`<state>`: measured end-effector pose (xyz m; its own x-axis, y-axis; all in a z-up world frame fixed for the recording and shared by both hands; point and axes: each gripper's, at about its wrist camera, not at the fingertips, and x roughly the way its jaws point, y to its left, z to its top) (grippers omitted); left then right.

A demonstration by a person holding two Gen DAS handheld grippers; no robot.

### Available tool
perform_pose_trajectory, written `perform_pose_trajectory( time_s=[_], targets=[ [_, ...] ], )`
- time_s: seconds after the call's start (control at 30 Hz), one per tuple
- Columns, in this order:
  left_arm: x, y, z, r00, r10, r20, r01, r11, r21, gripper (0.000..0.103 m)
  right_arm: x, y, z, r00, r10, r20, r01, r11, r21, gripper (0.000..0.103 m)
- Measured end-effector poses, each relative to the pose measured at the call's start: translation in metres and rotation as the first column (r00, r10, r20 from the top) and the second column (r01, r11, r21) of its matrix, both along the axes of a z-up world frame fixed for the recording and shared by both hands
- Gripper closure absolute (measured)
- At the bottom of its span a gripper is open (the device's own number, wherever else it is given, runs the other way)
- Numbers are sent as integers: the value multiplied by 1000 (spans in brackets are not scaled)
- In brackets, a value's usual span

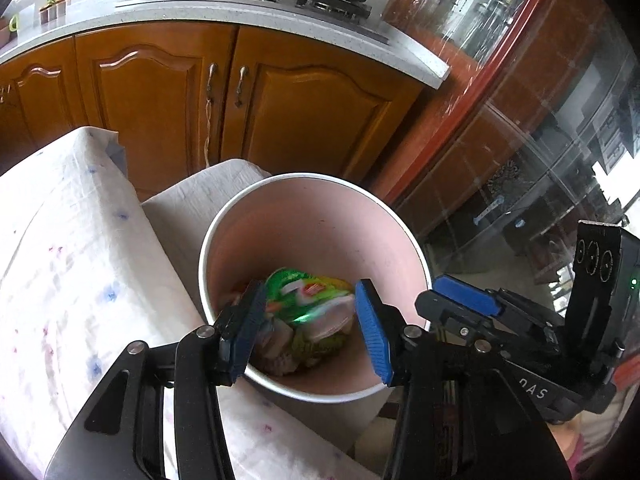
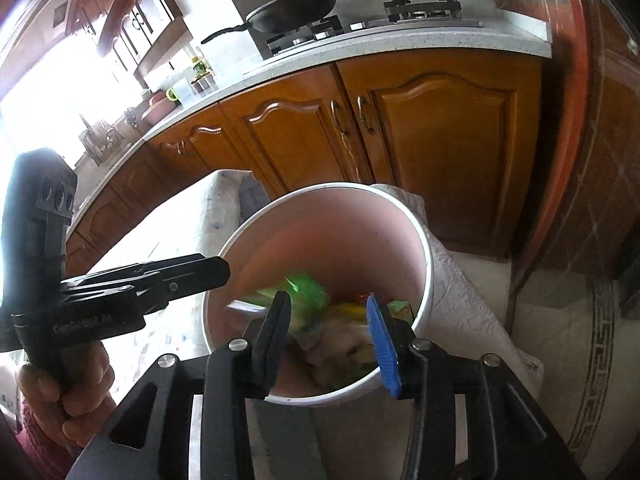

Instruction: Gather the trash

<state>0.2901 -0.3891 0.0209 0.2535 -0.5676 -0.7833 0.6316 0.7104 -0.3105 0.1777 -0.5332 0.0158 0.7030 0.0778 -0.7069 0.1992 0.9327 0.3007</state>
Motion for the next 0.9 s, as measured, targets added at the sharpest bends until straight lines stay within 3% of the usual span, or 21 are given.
perform_pose_trajectory(
  time_s=[0.23, 0.43, 0.67, 0.77, 0.9],
  targets=[
    [-9, 17, 2, 1000, 25, -11, -25, 999, -22, 56, -10, 1, 5, 1000, -9, 27, 9, 1000, 17, 57],
    [-22, 45, 6, 997, 72, -2, -72, 996, -57, 51, -20, 10, 10, 997, -5, 78, 2, 999, 39, 45],
    [-46, 83, 11, 989, 140, 51, -135, 988, -80, 28, -36, 32, 14, 989, -20, 149, 14, 999, 42, 26],
    [-57, 104, 11, 982, 176, 67, -169, 981, -97, 25, -44, 41, 14, 983, -37, 181, 30, 999, 43, 15],
    [-69, 124, 11, 969, 225, 102, -214, 971, -104, 24, -56, 52, 14, 973, -49, 226, 39, 998, 51, 12]
  ],
)
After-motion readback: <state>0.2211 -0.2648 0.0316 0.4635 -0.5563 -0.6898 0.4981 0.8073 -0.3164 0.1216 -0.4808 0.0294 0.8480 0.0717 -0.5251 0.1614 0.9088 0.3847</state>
